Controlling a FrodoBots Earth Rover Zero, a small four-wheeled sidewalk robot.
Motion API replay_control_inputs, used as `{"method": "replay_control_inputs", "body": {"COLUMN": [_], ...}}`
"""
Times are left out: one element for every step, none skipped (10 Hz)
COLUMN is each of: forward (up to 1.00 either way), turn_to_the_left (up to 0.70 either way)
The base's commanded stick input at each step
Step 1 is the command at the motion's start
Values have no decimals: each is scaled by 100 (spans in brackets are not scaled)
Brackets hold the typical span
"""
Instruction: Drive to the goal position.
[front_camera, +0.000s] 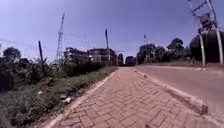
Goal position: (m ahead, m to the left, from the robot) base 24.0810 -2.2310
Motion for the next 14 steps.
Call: {"method": "replay_control_inputs", "body": {"forward": [30,30,30,30,30,30,30,30,30,30,30,30,30,30], "turn_to_the_left": [0,0,0,0,0,0,0,0,0,0,0,0,0,0]}}
